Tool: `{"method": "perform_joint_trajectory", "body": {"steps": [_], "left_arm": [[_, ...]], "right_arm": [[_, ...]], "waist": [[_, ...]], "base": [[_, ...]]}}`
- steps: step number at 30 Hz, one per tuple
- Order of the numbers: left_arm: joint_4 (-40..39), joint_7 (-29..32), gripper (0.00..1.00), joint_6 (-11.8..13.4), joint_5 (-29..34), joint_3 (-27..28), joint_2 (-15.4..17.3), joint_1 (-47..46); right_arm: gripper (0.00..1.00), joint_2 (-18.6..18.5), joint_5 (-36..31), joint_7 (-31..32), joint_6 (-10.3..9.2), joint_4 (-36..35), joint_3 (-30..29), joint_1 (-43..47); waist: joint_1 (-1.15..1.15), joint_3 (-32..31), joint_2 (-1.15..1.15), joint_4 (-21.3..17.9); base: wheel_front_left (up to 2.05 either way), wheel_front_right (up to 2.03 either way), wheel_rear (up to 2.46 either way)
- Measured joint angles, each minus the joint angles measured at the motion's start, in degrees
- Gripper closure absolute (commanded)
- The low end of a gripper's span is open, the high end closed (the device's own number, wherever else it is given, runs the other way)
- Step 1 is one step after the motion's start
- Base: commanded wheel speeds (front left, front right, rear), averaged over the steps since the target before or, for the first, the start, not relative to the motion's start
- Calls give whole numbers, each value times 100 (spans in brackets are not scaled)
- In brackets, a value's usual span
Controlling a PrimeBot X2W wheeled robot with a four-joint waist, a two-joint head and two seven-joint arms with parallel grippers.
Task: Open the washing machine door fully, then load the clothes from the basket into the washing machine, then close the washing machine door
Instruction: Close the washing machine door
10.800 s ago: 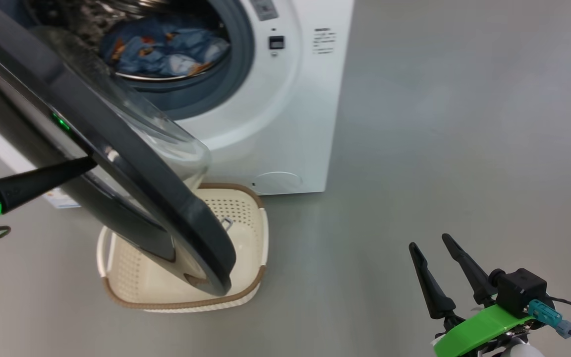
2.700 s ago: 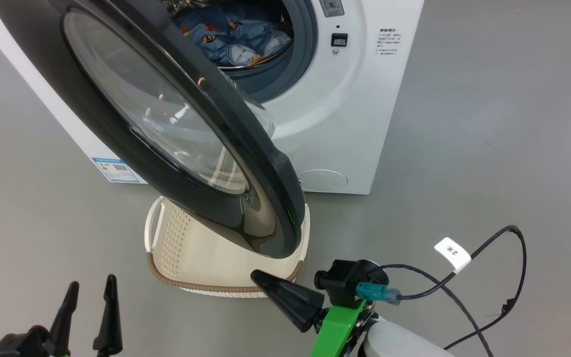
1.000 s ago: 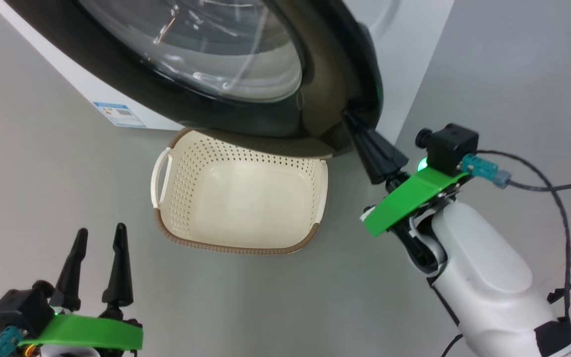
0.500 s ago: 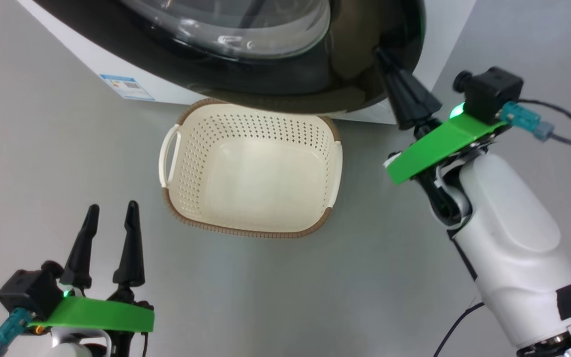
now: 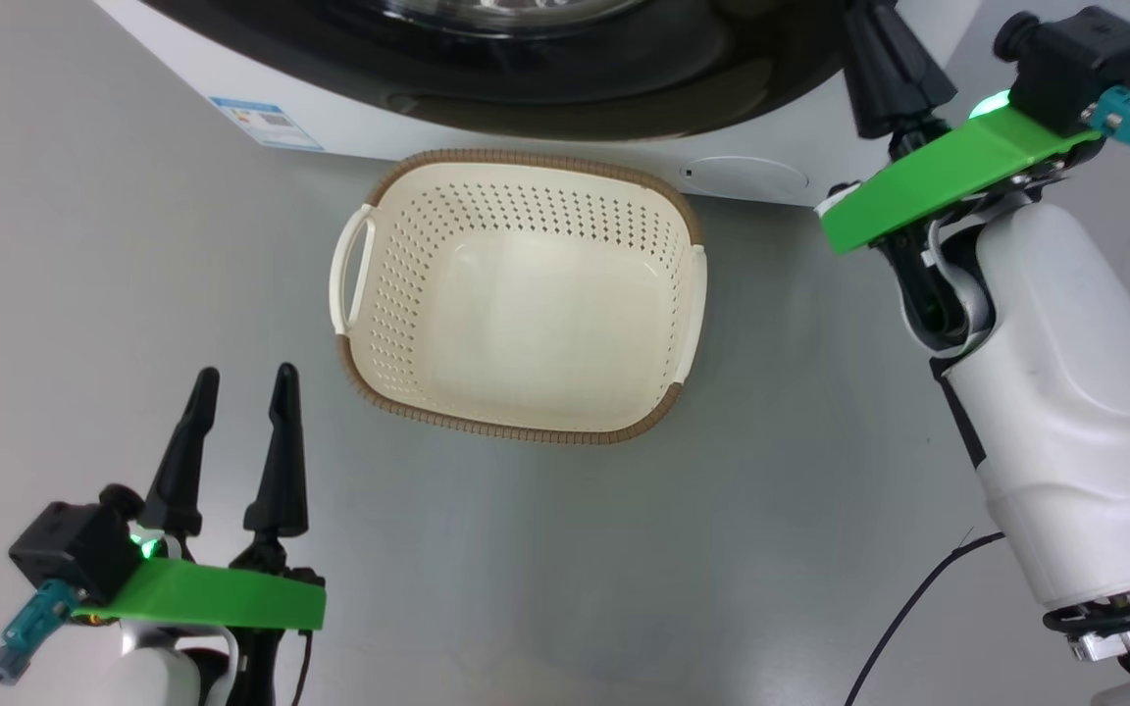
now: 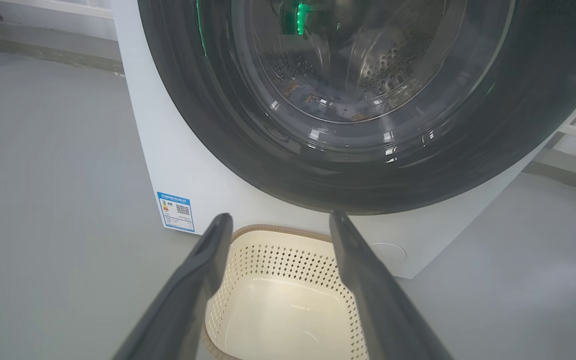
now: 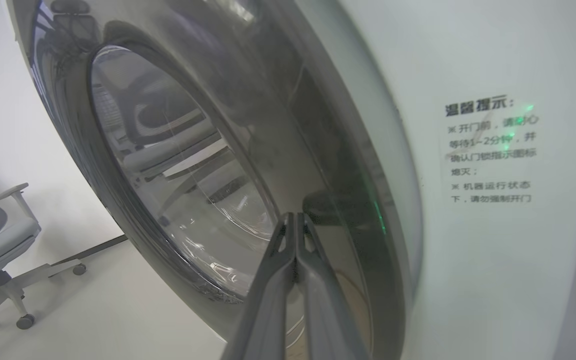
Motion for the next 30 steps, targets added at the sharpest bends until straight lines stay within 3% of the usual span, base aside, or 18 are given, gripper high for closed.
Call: {"method": "perform_joint_trajectory", "body": {"steps": [15,27,30], "left_arm": [[-36,0,0,0,-10,-118,1,-288],[58,0,0,0,-15,-66,15,-302],[94,0,0,0,-12,-8,31,-286]], "right_arm": [[100,94,-255,1,8,15,-215,-223],[100,29,-171,0,2,-112,76,-106],[55,-13,-89,0,0,-183,140,132]], "waist": [[0,256,0,101],[0,86,0,-12],[0,-14,0,-65]], "base": [[0,0,0],[0,0,0],[0,0,0]]}}
